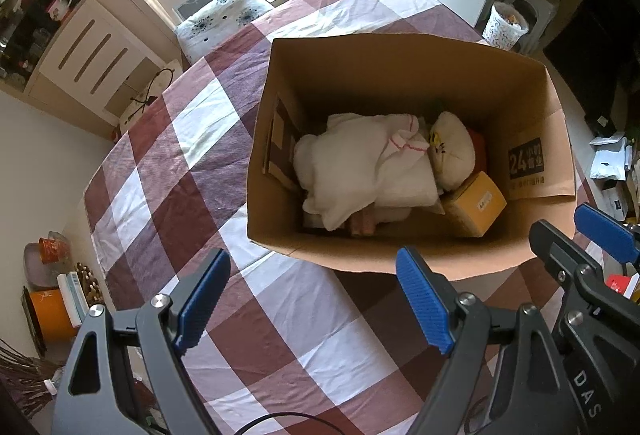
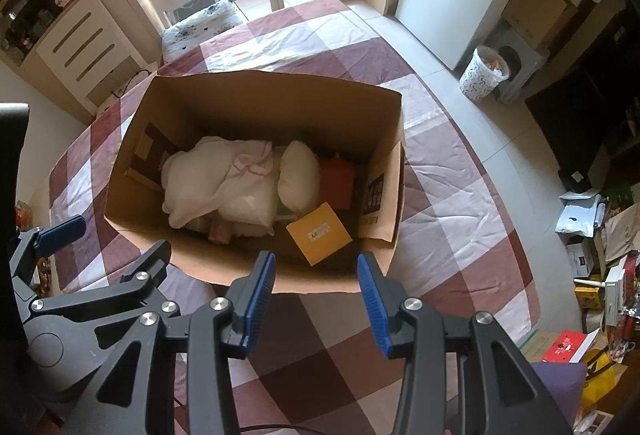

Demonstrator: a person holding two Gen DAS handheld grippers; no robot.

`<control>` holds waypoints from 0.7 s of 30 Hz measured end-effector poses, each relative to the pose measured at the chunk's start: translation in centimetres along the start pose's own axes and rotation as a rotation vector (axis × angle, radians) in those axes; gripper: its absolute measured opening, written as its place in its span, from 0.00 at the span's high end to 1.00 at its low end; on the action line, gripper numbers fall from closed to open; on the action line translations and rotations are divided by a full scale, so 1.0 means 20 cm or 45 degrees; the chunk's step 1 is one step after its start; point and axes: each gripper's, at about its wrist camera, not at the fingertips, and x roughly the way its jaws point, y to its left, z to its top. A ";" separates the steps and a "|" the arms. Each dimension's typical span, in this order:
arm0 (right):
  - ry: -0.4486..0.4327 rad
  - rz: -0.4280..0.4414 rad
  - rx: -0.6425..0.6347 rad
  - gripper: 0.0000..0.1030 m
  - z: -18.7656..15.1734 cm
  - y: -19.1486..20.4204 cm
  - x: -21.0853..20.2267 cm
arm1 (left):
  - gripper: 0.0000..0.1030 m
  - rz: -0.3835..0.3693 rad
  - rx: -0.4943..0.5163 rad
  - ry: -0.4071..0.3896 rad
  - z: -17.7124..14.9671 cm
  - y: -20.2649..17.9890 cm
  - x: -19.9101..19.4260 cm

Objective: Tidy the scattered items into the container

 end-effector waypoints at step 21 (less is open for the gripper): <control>0.001 -0.022 0.018 0.57 0.00 -0.07 0.01 | 0.17 0.048 0.038 -0.038 0.04 -0.08 -0.01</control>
